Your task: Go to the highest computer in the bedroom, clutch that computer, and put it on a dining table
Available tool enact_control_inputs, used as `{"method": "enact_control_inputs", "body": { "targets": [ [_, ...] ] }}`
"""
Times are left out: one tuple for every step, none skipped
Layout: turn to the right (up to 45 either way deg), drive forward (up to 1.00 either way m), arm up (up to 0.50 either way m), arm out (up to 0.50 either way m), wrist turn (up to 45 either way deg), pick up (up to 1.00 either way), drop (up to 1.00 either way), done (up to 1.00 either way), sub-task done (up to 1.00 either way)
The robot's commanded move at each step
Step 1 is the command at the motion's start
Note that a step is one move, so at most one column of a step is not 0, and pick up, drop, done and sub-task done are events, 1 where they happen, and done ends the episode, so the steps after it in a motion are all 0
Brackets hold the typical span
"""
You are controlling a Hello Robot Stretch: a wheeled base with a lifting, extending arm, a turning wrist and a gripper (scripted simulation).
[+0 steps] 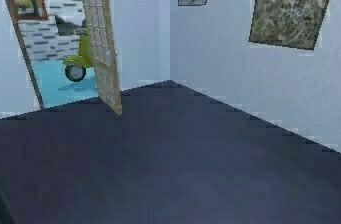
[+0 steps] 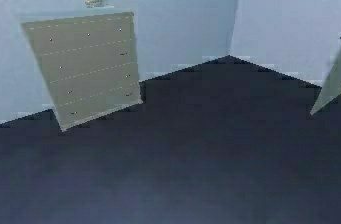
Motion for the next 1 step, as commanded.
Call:
{"method": "enact_control_inputs", "body": {
  "targets": [
    [45.0, 0.00, 0.00, 0.00, 0.0, 0.00, 0.00, 0.00, 0.00]
  ]
}}
